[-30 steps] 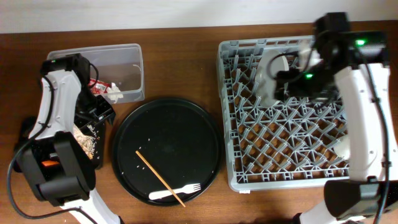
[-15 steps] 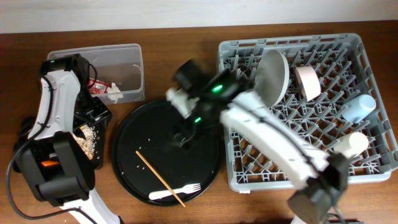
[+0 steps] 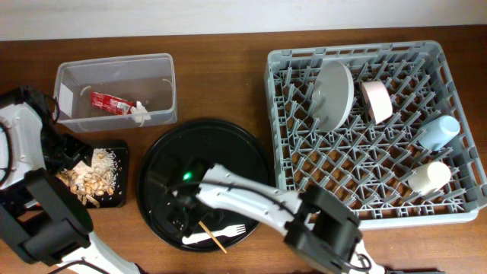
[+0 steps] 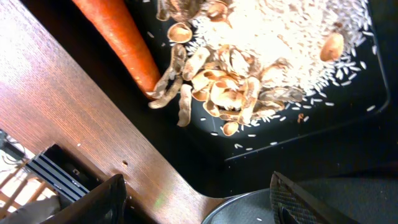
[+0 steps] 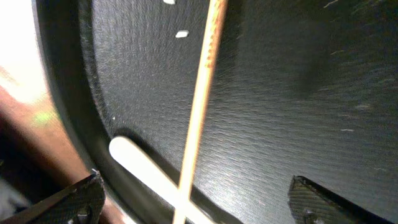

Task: Sort waste into correct bins and load items into the dishwasher rack
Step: 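Grasp the wooden chopstick on the round tray with the right gripper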

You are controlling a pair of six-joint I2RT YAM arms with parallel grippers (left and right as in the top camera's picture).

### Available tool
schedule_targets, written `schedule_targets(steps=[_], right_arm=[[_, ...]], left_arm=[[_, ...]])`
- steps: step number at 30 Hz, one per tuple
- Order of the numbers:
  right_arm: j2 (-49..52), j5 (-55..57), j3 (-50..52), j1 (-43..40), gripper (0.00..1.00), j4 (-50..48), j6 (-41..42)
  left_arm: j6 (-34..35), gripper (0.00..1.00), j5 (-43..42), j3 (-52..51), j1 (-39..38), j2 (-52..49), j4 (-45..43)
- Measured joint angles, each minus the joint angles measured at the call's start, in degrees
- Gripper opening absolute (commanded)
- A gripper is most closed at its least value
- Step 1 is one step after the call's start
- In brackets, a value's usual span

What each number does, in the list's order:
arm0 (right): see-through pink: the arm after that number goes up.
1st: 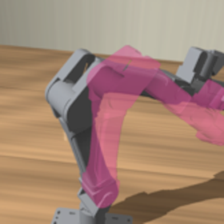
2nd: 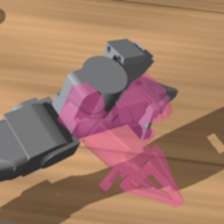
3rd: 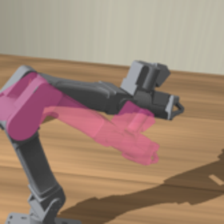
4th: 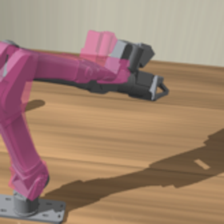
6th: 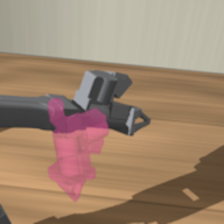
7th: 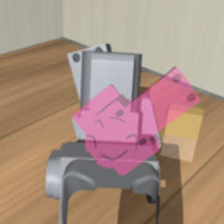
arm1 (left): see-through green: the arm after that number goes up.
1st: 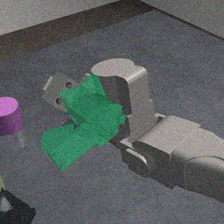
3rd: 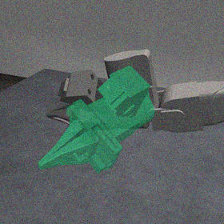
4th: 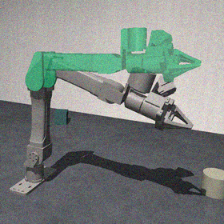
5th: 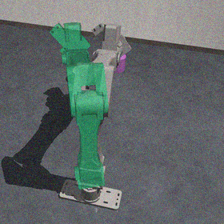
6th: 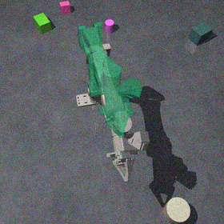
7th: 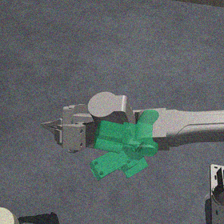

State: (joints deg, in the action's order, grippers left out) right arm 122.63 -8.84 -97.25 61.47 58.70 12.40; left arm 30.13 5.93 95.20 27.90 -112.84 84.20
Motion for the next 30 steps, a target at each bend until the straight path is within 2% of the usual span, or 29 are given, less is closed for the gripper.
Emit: schedule_targets(steps=[2, 4, 9, 10, 14, 19, 21, 28, 30], right_arm=[[1.75, 1.57, 0.0, 1.44, 0.74, -0.48, 2.45], [3.56, 2.43, 0.0, 2.47, 0.52, -0.59, 4.35], [5.16, 3.96, 0.0, 2.69, 0.07, -0.66, 6.32], [5.16, 4.22, 0.0, 2.69, 0.04, -0.63, 6.8], [5.16, 6.1, 0.0, 2.47, 0.04, 0.5, 6.91], [4.28, 11.39, -2.25, -1.29, 0.04, 9.53, 7.15], [1.88, 13.9, -4.72, -4.96, 0.04, 12.35, 8.17], [-17.73, 18.53, -10.21, -26.53, 0.04, 18.86, 14.69], [-18.45, 18.43, -10.14, -30.29, 0.04, 21.05, 15.45]], left_arm=[[0.0, 0.73, -0.15, 0.0, 0.31, 0.0, -0.02], [0.0, 0.73, -0.31, 0.0, 0.28, 0.0, -0.02], [0.0, 0.73, -0.79, 0.0, 0.24, 0.0, -0.02], [0.0, 0.73, -0.83, 0.0, 0.24, 0.0, -0.02], [0.0, 0.73, -1.03, 0.0, 0.24, 0.0, -0.02], [0.0, 0.73, -1.29, 0.0, 0.24, 0.0, -0.02], [0.0, 0.73, -1.44, 0.0, 0.24, 0.0, -0.02], [0.0, 0.73, -1.44, 0.0, 0.24, 0.0, -0.04], [0.0, 0.73, -1.44, 0.0, 0.24, 0.0, -0.02]])
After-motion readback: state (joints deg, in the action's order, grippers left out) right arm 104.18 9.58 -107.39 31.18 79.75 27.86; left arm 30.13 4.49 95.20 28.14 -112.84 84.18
